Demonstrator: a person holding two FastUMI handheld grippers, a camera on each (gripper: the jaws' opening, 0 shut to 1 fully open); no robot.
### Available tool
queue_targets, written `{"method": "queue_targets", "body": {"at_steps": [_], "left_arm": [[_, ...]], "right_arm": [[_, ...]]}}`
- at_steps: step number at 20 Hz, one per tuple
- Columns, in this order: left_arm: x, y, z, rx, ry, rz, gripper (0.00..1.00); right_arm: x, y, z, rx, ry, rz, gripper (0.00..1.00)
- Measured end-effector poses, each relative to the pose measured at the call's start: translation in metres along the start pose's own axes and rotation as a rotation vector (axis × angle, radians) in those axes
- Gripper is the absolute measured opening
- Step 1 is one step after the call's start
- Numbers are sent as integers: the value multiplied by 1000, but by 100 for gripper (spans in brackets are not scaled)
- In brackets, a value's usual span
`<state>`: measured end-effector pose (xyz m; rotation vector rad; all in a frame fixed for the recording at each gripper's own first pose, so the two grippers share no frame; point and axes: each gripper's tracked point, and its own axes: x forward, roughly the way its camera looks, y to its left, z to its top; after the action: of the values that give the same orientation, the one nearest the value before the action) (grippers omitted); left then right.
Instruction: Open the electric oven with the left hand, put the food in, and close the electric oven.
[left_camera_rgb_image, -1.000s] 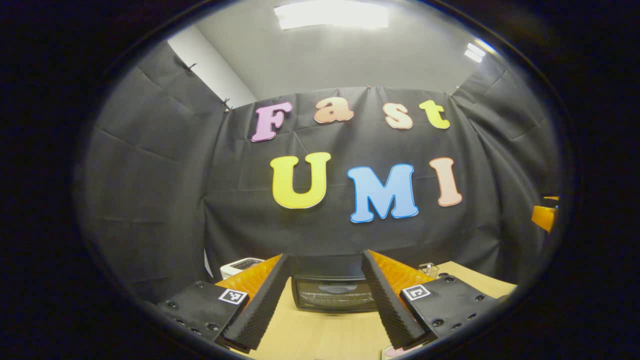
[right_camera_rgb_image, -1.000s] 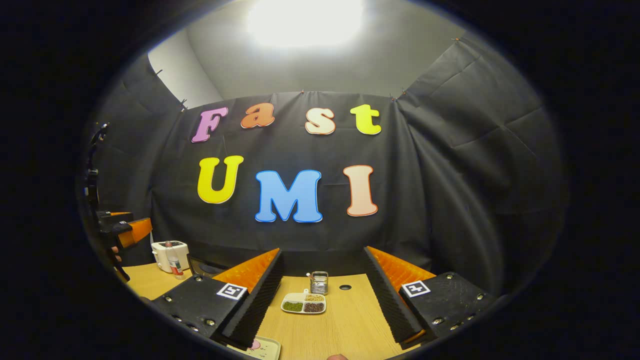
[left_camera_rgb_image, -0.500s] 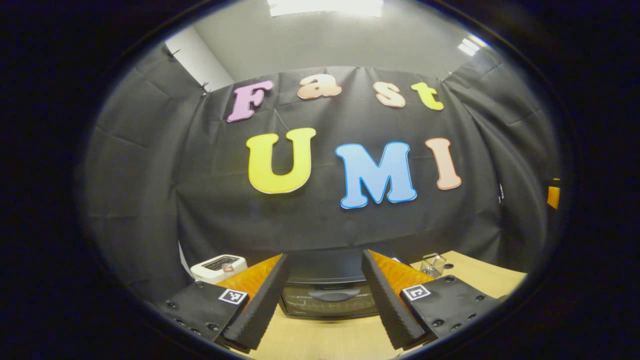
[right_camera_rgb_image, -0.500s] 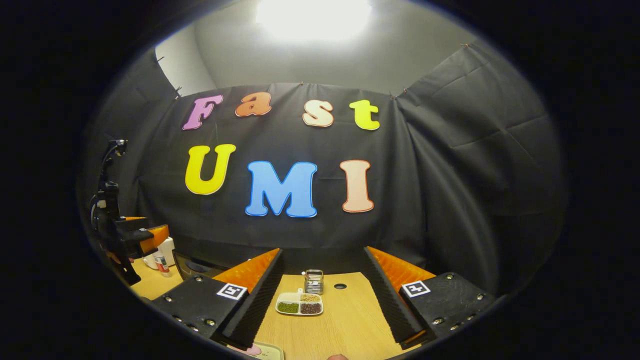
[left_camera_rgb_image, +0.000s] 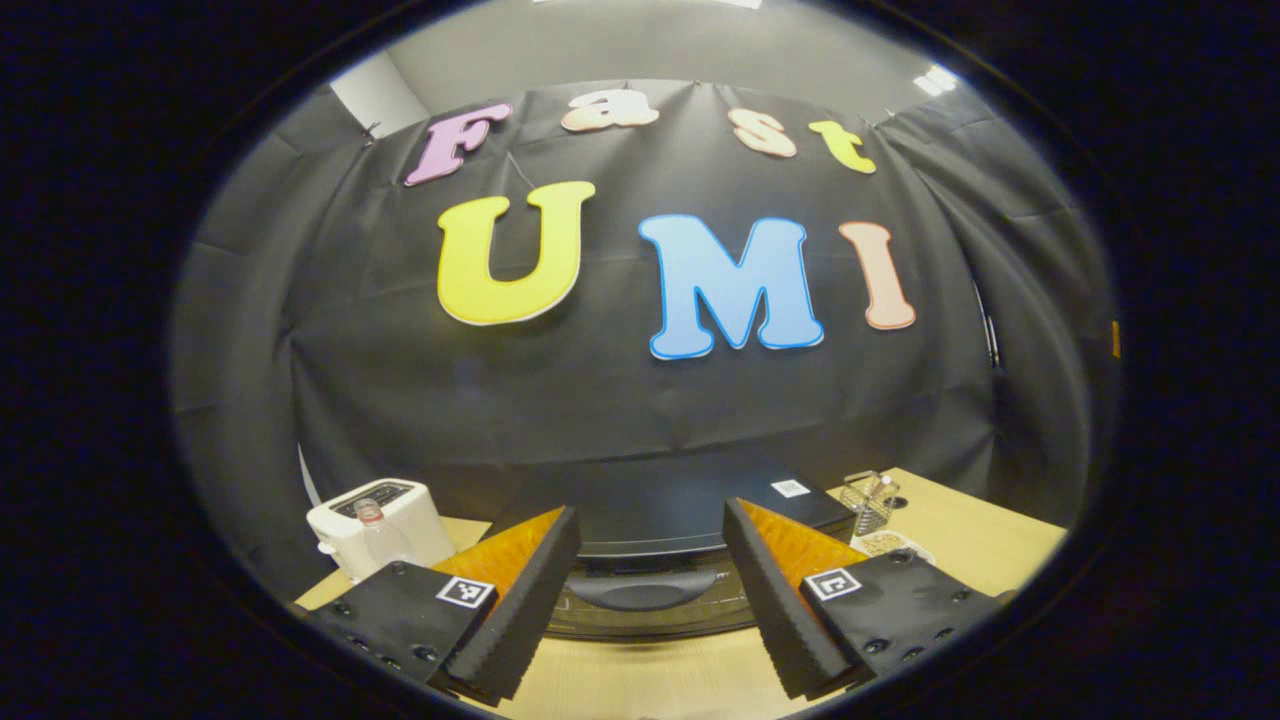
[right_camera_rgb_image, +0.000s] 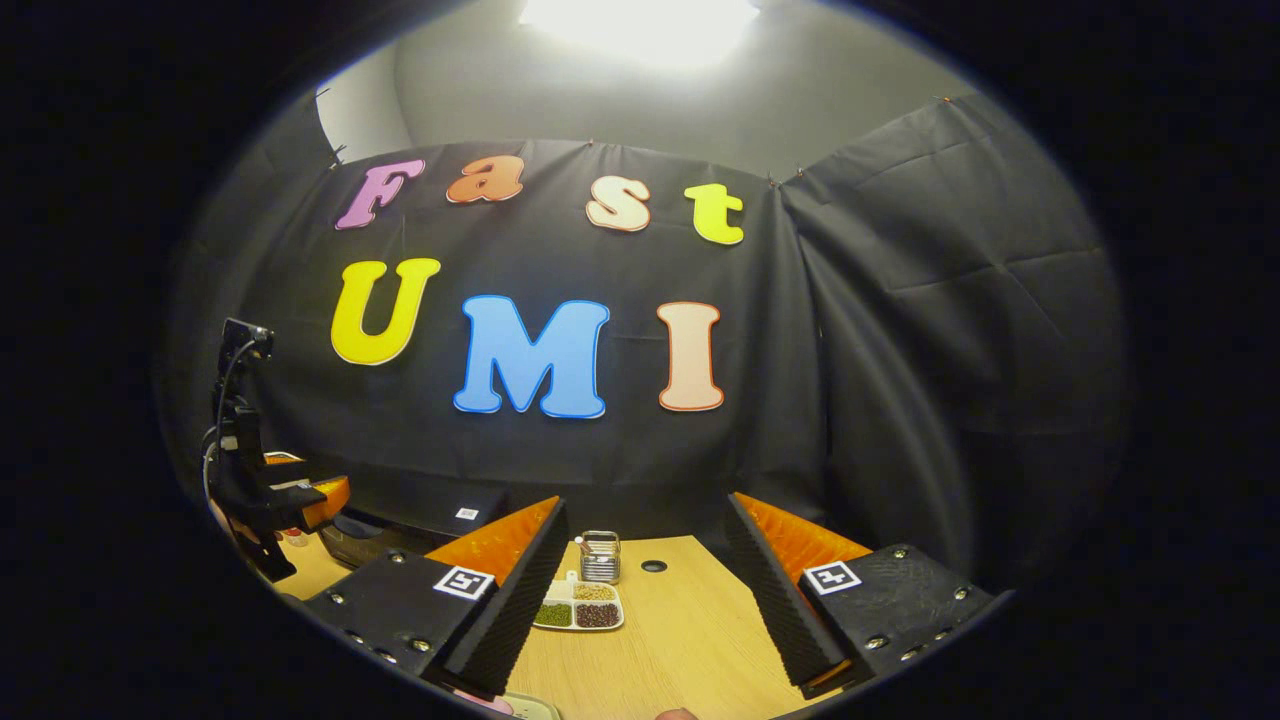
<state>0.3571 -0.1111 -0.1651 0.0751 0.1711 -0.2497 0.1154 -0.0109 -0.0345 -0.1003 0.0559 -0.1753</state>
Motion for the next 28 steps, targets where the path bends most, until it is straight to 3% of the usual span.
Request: {"method": "queue_targets", "body": {"at_steps": [11,12,13,19,20,24,28], "left_arm": [[55,9,-74,-39,124,8,97],[57,8,-71,-32,108,6,92],[54,8,-74,-28,121,8,100],[30,7,-80,-25,109,3,100],[25,6,-82,-23,110,5,91],[5,5,-92,-23,128,14,100],[-16,2,-107,-18,156,33,97]], "right_arm": [[-3,0,-3,-72,29,-54,97],[-4,0,-3,-76,32,-56,97],[-7,-2,-4,-80,32,-57,97],[-13,-9,-7,-60,39,-63,97],[-13,-10,-6,-61,37,-61,97],[-16,-8,-6,-57,34,-36,97],[-21,-11,-9,-59,39,-14,97]]}}
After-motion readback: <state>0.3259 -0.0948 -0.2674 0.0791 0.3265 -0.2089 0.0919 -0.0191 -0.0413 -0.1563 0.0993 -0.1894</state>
